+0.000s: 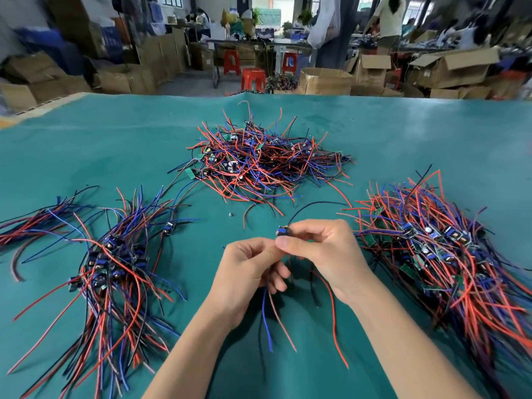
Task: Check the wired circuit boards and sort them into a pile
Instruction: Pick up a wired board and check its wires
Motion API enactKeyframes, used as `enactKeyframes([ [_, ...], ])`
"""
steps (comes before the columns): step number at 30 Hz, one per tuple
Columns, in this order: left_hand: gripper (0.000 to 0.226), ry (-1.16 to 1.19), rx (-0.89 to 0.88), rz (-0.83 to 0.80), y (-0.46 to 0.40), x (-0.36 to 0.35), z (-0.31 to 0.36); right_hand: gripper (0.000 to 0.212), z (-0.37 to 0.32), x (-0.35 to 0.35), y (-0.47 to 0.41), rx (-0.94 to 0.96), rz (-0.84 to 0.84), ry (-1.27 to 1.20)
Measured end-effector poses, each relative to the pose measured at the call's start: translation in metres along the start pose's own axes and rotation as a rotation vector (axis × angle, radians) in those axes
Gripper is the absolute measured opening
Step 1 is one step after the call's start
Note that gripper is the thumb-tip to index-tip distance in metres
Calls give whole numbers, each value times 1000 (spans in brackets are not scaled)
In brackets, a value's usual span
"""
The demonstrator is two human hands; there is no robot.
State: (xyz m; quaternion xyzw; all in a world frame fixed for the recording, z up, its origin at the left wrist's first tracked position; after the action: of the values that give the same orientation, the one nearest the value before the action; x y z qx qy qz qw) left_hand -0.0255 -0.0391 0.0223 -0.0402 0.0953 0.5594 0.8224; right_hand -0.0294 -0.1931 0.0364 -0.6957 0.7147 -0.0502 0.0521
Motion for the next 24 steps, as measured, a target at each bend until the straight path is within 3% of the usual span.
enactKeyframes([
  [4, 25, -90, 24, -79, 1, -4, 0, 5, -8, 10, -4, -28, 222, -87],
  [9, 28, -208, 15, -141, 4, -8, -1, 8, -39, 43, 0, 23, 532, -180],
  [14, 27, -257, 3, -130, 2, -9, -5, 6, -110, 96, 12, 213, 559, -166],
  [16, 25, -247, 6, -118, 2, -8, -7, 10, -134, 119, 18, 170, 516, 83],
  [18, 25, -224, 8, -107, 1, -8, -8, 10, -142, 140, 23, 50, 492, 482],
  [22, 24, -200, 13, -97, -1, -9, -9, 16, -120, 167, 31, -259, 346, 1263],
  [24, 22, -198, 11, -96, -1, -10, -9, 16, -112, 170, 28, -341, 303, 1506],
])
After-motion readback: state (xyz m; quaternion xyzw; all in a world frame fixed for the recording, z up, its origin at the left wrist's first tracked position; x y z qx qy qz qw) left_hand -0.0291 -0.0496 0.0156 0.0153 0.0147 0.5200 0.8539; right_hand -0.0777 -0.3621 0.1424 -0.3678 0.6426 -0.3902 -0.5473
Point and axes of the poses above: each hand's wrist, its own y-axis away from the middle knuckle, its own x-axis out of the back of the hand, z = x × y, the point moved 2 cm from there along -y, towards the middle knuckle, and after that the axes turned 2 degrees about -y, right-handed, at the moved point
